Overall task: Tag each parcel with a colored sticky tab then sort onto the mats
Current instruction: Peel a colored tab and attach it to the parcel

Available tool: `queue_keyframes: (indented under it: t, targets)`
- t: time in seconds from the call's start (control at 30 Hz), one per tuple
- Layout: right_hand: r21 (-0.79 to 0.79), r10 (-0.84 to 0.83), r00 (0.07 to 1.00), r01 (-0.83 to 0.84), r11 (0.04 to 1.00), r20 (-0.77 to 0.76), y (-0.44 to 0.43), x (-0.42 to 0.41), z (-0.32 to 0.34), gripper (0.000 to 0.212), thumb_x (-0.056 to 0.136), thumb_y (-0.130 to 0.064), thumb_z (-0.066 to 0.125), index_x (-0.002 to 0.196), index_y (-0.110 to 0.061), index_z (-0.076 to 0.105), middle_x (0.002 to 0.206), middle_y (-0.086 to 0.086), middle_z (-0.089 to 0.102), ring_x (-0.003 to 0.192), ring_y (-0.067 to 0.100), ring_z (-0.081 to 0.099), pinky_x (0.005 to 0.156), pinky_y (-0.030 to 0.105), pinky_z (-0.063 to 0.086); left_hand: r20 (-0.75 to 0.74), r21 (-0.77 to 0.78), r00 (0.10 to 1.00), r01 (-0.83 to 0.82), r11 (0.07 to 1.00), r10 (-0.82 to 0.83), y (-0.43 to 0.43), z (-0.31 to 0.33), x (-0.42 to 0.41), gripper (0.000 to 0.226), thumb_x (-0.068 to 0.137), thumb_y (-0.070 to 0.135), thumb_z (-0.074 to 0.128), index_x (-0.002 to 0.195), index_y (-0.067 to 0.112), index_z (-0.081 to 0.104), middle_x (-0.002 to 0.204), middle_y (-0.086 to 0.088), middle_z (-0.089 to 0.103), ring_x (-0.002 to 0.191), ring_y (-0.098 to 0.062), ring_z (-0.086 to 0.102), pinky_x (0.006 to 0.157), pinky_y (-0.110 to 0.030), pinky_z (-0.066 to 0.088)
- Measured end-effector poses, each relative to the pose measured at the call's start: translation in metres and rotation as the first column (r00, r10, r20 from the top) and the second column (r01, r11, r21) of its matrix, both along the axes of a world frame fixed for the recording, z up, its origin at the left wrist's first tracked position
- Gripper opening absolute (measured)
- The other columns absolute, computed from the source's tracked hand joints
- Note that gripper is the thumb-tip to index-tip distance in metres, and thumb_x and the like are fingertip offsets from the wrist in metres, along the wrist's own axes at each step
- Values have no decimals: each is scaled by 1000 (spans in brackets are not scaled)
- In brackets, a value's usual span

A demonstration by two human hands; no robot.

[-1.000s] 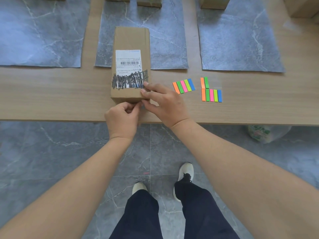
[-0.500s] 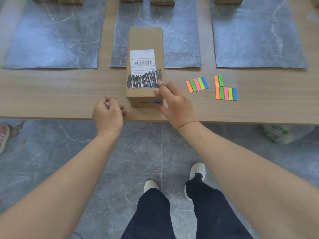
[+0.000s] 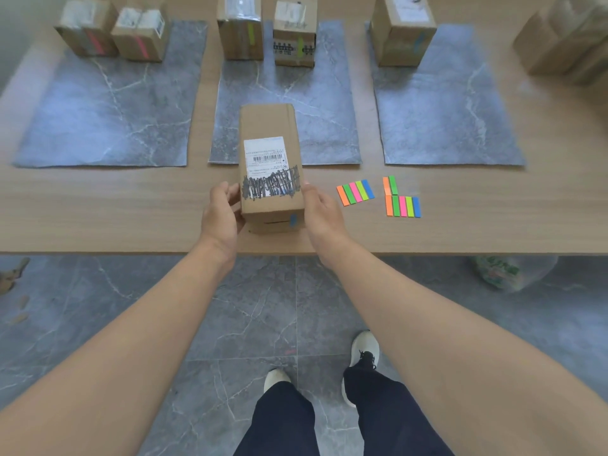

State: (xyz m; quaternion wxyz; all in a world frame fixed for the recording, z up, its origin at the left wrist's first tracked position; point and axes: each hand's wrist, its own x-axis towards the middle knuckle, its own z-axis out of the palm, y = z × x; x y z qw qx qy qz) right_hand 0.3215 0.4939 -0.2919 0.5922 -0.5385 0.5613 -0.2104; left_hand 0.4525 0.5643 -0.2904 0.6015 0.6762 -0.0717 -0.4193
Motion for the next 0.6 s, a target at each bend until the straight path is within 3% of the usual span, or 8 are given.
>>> queue_keyframes:
  t: [0.1, 0.17, 0.23, 0.37, 0.53, 0.6]
  targets:
    - [-34, -14, 1000, 14, 999, 8, 5, 0, 20, 54, 107, -43, 39, 112, 6, 62, 100, 23, 63, 83, 14, 47, 70, 35, 36, -3, -12, 1000, 7, 1000, -7, 0, 15, -1, 43, 105, 38, 29, 113, 20, 68, 102, 9, 72, 83, -7, 62, 77, -23, 49]
    - [-38, -10, 1000, 11, 999, 23, 7, 0, 37, 48, 107, -40, 42, 89, 1, 59, 79, 5, 50, 74, 13, 41, 65, 36, 31, 10, -22, 1000, 7, 1000, -7, 0, 26, -1, 40, 105, 36, 31, 106, 21, 68, 96, 10, 72, 82, -8, 61, 76, -23, 49]
    - [-54, -13, 999, 16, 998, 52, 11, -1, 52, 43, 107, -39, 44, 72, -14, 44, 71, -5, 38, 67, 13, 34, 63, 35, 27, 39, -43, 999, 19, 999, -18, 2, 39, 0, 37, 104, 33, 33, 99, 22, 68, 85, 14, 73, 79, -9, 61, 75, -25, 49]
    - [-92, -16, 995, 25, 995, 94, 16, 1, 90, 42, 105, -41, 46, 85, -6, 58, 79, -1, 48, 73, 13, 42, 69, 34, 34, 83, -90, 996, 37, 995, -29, 4, 73, 5, 35, 102, 31, 35, 86, 22, 65, 69, 16, 71, 76, -12, 56, 74, -28, 46]
    - [-137, -17, 991, 35, 990, 132, 18, -2, 146, 40, 104, -41, 48, 95, -6, 63, 83, -4, 51, 75, 12, 45, 69, 31, 37, 149, -146, 987, 85, 986, -63, 7, 133, 4, 34, 100, 32, 37, 93, 21, 68, 88, 10, 71, 81, -16, 57, 81, -33, 46]
    - [-168, -19, 985, 49, 985, 172, 17, -3, 171, 34, 104, -40, 49, 87, -13, 62, 80, -6, 51, 76, 12, 45, 67, 28, 37, 181, -162, 981, 101, 982, -71, 7, 162, 3, 34, 100, 33, 37, 90, 23, 68, 81, 14, 71, 82, -17, 56, 81, -35, 45]
